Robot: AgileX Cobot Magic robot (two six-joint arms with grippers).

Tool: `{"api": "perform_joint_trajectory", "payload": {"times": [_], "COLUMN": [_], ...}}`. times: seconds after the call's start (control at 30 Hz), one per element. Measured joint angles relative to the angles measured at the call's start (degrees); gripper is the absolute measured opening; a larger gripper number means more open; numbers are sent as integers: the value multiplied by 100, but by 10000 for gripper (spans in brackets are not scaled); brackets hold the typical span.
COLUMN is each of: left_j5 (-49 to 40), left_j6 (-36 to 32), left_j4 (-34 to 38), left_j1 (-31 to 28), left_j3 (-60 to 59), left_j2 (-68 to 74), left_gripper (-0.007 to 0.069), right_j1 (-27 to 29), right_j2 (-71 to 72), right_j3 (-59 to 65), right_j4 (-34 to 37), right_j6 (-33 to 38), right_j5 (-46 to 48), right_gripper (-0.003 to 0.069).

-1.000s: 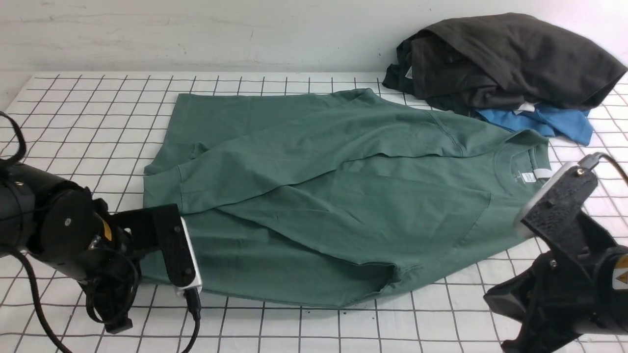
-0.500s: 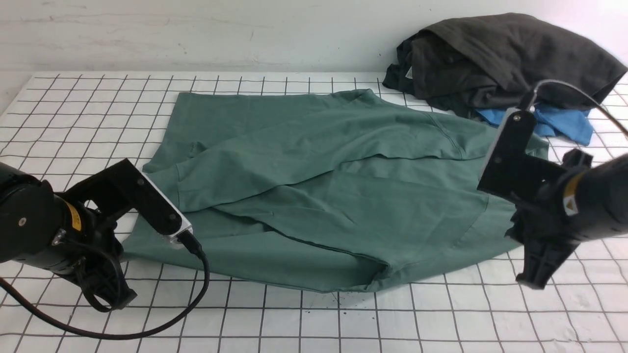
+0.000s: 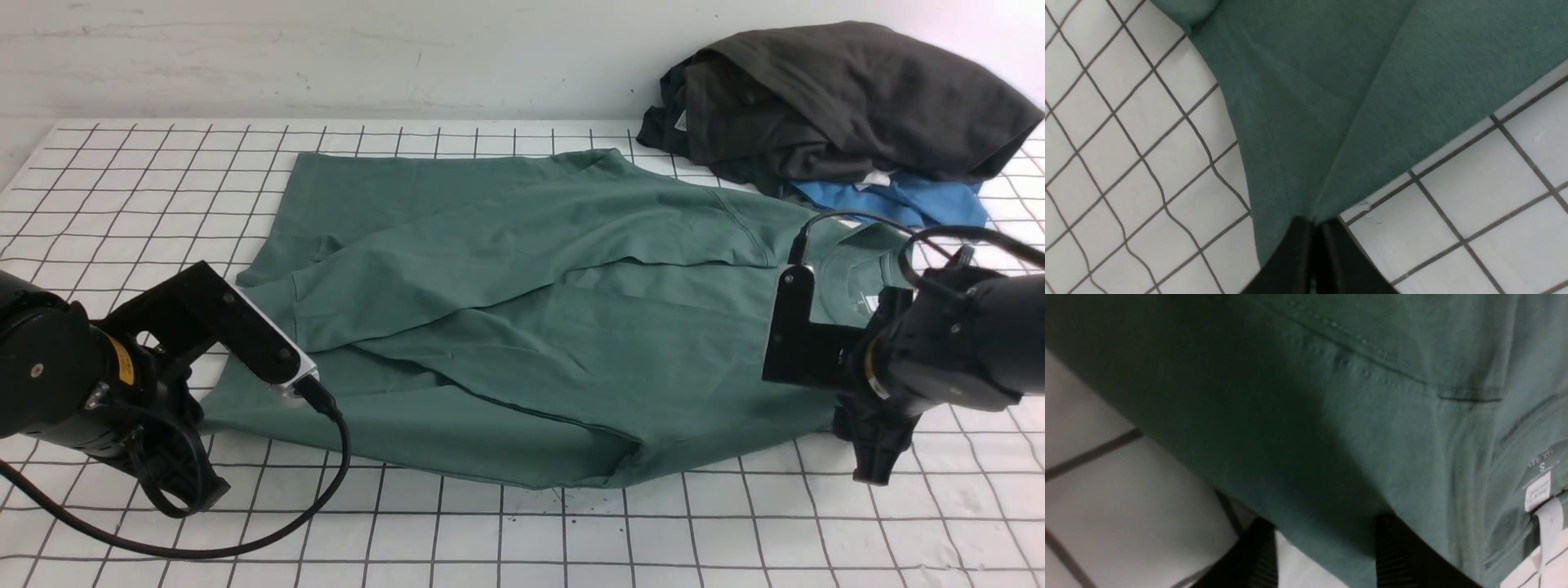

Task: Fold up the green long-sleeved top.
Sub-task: Use both arms simultaneously to clamp the lower edge of the clothing fabric, then use both arms to drag the lower edge of the fabric forward and fold it over the upper edge

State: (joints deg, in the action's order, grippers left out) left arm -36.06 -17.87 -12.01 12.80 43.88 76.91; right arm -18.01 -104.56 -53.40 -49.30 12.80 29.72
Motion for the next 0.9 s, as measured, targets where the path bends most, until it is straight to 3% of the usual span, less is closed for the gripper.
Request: {"api": "perform_joint_trajectory", "payload": {"times": [0.13,0.23,0.3,0.43,0.57,0.63,0.73,0.9], "left_j5": [0,0,-6,-95,-312,-379,-420,31], "left_j6": [5,18,120,518,1220,1406,1826,2386], "left_j4": [6,25,25,37,-2,-47,-240,-671], "left_j1": [0,0,0,0,0,0,0,0], "left_j3": [0,0,19,132,322,354,461,983], "left_j2": [0,-14,-61,-252,-728,-919,-1244,-811], "left_gripper": [-6,-6,-6,-6,-6,-6,-6,-6], "right_j1": [0,0,0,0,-5,-5,-5,1], "right_j2": [-92,-99,45,502,1434,1764,2531,2700], "right_j3": [-19,-19,-19,-19,-19,-19,-19,-9], "right_j4": [-424,-682,-723,-696,-58,308,1283,1634], "right_j6": [-475,-969,-1345,-1921,-2172,-2062,-1280,-425], "right_j5": [-70,-24,75,329,950,1189,1722,1606], "right_gripper": [222,65,15,4,4,4,4,4]}}
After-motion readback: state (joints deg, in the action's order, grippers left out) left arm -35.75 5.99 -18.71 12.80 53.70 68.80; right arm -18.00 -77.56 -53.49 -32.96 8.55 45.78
